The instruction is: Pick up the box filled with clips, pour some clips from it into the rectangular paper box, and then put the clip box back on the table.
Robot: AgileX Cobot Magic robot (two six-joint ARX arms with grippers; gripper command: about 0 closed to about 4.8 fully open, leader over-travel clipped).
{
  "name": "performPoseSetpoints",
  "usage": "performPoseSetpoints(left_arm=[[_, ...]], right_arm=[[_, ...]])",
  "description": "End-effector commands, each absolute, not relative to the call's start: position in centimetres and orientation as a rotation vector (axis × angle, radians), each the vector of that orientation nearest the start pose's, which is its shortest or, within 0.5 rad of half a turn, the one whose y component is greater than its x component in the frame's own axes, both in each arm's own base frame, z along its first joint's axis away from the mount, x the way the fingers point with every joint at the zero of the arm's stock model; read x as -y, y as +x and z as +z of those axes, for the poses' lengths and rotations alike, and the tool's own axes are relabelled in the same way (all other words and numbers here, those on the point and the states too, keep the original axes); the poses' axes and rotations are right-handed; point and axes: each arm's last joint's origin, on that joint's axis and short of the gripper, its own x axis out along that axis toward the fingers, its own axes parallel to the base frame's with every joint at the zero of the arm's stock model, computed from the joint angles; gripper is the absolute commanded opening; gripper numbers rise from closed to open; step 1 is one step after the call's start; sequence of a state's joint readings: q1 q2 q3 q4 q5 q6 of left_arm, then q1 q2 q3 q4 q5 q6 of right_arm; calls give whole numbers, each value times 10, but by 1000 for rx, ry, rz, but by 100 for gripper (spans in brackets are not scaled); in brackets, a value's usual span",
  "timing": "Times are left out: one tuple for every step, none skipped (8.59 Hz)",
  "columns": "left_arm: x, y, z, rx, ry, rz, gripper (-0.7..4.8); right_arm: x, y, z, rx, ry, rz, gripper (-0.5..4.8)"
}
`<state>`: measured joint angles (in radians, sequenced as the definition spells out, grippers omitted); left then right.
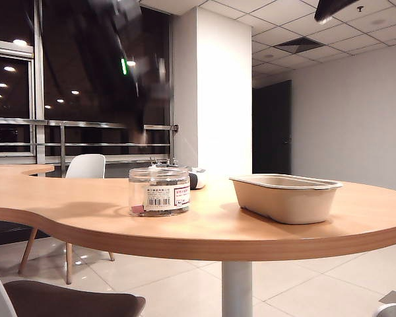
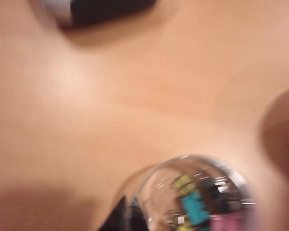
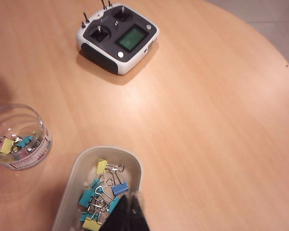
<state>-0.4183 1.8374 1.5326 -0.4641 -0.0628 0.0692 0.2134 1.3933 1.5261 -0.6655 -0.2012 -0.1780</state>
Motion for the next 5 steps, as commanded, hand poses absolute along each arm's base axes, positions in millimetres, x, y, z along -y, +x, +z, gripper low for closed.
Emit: performPoseSetpoints(left_arm=[[147,311,366,-508,78,-416,-6],[134,267,389,-349,57,-428,-6],[123,232,391,-245,59,-454,-6],[105,188,365,-203,79,-470,-6],[95,171,346,-198,107,-476,-6]], right_arm=[[-50,215,437,-320,-189,360,-7],[-42,177,427,-166,-158,337,-7],[-36,151,409,-57,-133,329,-7],[-30,125,363,21,-130,317,-7],[-28,119,336,-7,-131,279,-5]])
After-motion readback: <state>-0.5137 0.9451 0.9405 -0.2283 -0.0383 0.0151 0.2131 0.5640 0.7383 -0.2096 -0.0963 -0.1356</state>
